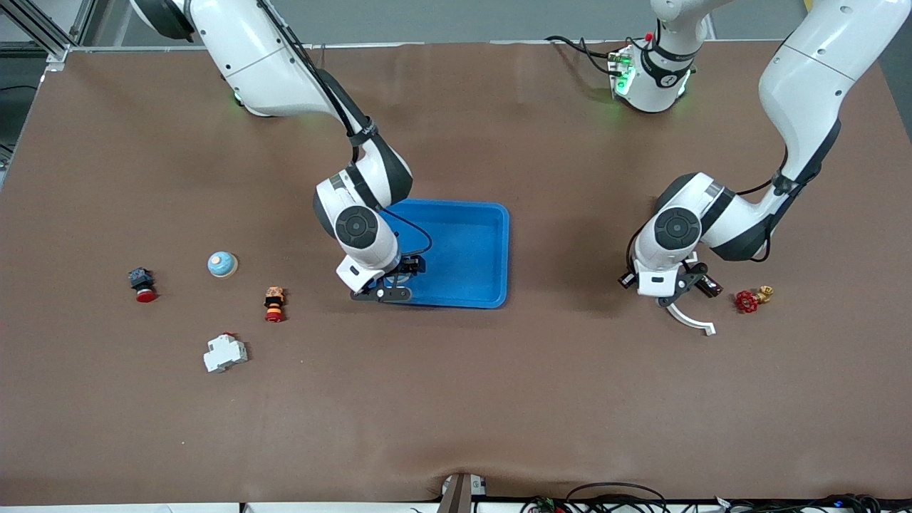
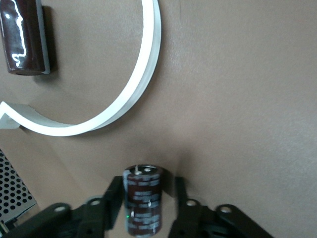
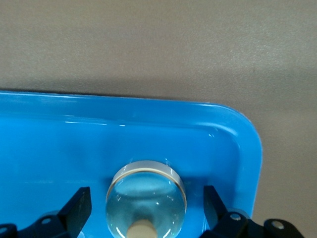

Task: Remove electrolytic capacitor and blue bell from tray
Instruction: 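Carry the capacitor to the arc while the right gripper grasps the second bell, then release the capacitor by the arc while the right gripper lifts the bell, then set the bell beside the white relay with the right gripper while the left retracts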

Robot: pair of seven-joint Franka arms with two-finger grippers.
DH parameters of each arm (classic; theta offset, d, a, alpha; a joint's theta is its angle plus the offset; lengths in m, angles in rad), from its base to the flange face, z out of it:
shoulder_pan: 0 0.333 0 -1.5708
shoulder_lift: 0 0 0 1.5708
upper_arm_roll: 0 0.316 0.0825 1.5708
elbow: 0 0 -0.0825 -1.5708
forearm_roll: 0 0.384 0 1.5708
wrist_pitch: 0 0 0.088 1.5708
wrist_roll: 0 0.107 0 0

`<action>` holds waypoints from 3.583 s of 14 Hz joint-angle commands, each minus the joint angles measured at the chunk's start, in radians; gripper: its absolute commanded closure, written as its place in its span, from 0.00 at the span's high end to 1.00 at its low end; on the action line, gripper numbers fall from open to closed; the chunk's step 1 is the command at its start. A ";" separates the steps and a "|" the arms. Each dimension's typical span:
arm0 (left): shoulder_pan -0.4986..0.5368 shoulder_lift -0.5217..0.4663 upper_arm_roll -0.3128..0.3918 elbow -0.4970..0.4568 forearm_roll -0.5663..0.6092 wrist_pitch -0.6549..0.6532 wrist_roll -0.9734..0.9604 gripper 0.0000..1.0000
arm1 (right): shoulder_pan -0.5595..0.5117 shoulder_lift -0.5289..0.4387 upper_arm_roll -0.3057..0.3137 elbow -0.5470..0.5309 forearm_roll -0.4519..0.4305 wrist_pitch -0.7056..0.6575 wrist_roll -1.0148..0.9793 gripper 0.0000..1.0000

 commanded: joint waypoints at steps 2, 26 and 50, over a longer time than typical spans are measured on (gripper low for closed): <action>-0.002 -0.042 -0.028 0.103 0.012 -0.121 -0.013 1.00 | 0.011 0.017 -0.008 0.020 0.010 0.007 0.010 0.67; 0.090 -0.186 -0.131 0.500 -0.224 -0.419 0.665 1.00 | -0.505 -0.112 -0.022 0.404 -0.206 -0.649 -1.127 0.01; -0.509 -0.740 0.685 0.418 -0.726 -0.715 1.294 1.00 | -0.745 0.184 -0.016 0.370 -0.208 -0.157 -1.485 0.20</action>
